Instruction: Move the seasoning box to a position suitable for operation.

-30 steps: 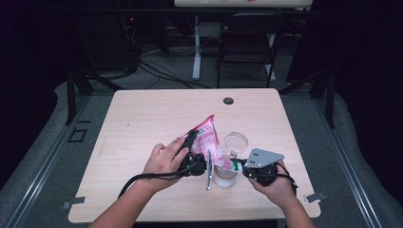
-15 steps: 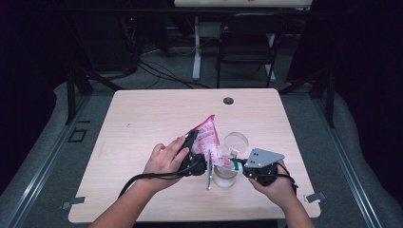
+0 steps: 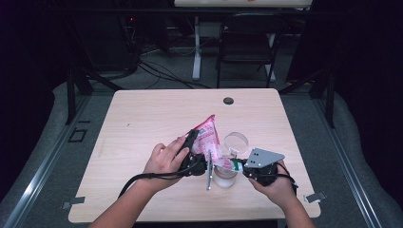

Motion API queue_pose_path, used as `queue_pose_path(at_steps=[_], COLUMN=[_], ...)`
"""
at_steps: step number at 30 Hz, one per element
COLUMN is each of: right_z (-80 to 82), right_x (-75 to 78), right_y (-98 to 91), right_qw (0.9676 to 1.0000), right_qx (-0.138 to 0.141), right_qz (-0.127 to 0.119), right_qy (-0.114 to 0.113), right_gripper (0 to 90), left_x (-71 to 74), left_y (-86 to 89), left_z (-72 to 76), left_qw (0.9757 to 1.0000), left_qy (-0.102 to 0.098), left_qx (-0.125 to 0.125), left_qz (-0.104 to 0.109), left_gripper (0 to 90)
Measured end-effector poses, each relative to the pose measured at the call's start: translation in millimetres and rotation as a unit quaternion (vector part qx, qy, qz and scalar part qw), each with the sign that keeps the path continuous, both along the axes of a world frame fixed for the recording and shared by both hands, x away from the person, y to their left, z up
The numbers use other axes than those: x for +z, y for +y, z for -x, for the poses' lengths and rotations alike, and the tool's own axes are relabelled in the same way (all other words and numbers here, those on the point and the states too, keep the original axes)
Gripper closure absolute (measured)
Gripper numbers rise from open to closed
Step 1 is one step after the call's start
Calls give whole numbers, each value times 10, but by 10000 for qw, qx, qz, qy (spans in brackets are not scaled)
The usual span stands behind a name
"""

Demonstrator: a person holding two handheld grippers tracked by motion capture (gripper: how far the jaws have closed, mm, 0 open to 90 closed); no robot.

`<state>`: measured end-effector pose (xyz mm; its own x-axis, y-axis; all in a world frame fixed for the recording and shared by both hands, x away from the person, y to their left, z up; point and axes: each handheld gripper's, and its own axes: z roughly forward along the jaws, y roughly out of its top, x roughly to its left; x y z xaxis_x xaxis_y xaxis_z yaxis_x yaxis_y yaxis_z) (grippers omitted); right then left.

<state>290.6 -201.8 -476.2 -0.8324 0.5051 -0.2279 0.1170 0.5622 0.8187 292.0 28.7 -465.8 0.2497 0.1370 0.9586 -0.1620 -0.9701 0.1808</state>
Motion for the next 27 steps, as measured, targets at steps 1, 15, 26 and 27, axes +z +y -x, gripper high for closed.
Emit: queue_pose_path(at_steps=[1, 15, 26, 27], right_z=[0, -5, -9, -10], right_x=[0, -5, -7, -8], right_y=[-1, -9, -16, -16], right_qw=[10000, 10000, 10000, 10000], right_qx=[1, -1, 1, -5], right_qz=[-2, -24, -29, -24], right_qy=[8, 16, 25, 24], right_gripper=[900, 900, 900, 900], left_x=[0, 8, 15, 15], left_y=[-1, -10, -17, -18], left_z=[1, 4, 12, 12], left_qw=[10000, 10000, 10000, 10000], left_qy=[-3, -16, -58, -56], left_qx=[1, -20, -26, -28], left_qz=[-8, -40, -56, -61], left_gripper=[645, 644, 644, 644])
